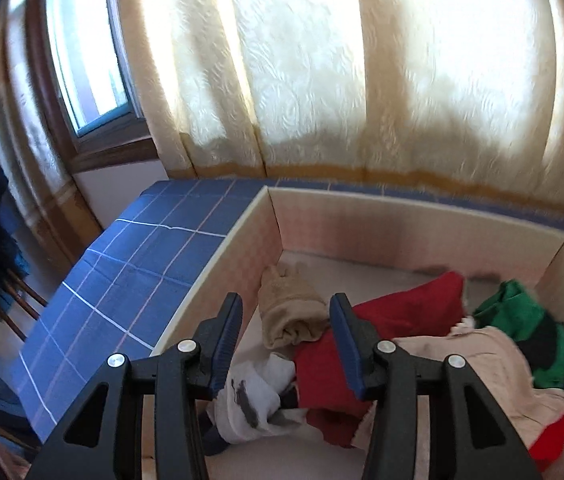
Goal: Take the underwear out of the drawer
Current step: 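Withdraw the open right tool from the box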
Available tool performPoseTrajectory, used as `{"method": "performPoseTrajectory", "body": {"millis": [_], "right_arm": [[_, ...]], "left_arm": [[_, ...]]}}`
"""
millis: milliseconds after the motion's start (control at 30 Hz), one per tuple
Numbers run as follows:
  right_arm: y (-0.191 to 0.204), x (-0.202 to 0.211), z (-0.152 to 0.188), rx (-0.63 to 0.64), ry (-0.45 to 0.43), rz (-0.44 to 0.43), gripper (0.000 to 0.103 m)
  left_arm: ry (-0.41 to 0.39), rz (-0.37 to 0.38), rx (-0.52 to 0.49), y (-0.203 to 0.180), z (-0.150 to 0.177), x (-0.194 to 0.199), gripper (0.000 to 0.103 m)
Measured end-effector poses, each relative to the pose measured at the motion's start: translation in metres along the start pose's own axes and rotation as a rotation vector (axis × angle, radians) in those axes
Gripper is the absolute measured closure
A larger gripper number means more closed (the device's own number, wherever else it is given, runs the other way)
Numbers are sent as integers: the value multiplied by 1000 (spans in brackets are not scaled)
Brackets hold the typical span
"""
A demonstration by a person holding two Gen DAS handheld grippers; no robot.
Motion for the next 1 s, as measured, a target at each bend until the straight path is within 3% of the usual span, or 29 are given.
{"method": "performPoseTrajectory", "body": {"millis": [333,1000], "right_arm": [[0,29,7,58,-91,72,55],[-14,62,39,72,-91,75,55]], "left_arm": [[-10,-19,-8,0,1,4,6],[-26,-37,-23,1,-1,6,6]]}}
Point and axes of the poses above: each gripper's, at about its wrist camera, not at the fingertips, and x roughly against the way its jaws point, y to its left, z to its underside, the point moved 6 cm from there along -x, roughly the way its jaws point, and after that the axes turned 11 degrees about -y, right-handed, at the moved point
